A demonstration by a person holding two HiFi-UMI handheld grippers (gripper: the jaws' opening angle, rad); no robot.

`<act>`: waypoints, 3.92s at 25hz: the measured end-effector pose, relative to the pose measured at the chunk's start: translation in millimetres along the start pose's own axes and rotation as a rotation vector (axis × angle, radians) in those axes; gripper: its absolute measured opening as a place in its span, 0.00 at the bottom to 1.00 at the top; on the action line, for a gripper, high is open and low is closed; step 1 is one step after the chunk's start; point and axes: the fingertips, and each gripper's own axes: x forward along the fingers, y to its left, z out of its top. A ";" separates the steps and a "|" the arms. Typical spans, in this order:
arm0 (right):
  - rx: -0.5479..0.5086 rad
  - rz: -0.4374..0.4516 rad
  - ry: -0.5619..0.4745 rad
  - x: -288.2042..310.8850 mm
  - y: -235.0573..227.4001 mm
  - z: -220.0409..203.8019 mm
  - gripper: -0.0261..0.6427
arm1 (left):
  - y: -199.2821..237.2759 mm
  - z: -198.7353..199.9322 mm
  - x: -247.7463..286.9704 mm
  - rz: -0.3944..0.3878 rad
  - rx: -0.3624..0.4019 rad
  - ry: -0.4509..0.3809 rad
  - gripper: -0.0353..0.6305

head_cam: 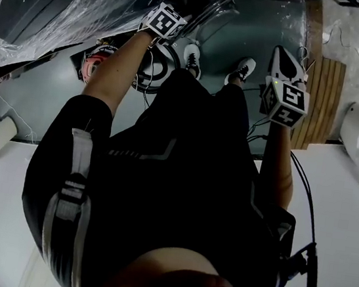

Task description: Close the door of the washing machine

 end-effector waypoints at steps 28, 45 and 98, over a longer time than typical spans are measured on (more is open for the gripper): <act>0.164 -0.076 0.019 -26.8 -78.8 -55.9 0.05 | -97.4 33.1 29.8 0.022 -0.149 0.098 0.26; 0.245 -0.115 0.047 -43.0 -151.3 -95.0 0.05 | -164.1 78.4 64.6 -0.031 -0.214 0.113 0.30; 0.113 0.025 0.315 101.5 -294.3 -159.7 0.14 | -195.3 292.2 174.6 -0.005 0.968 0.280 0.29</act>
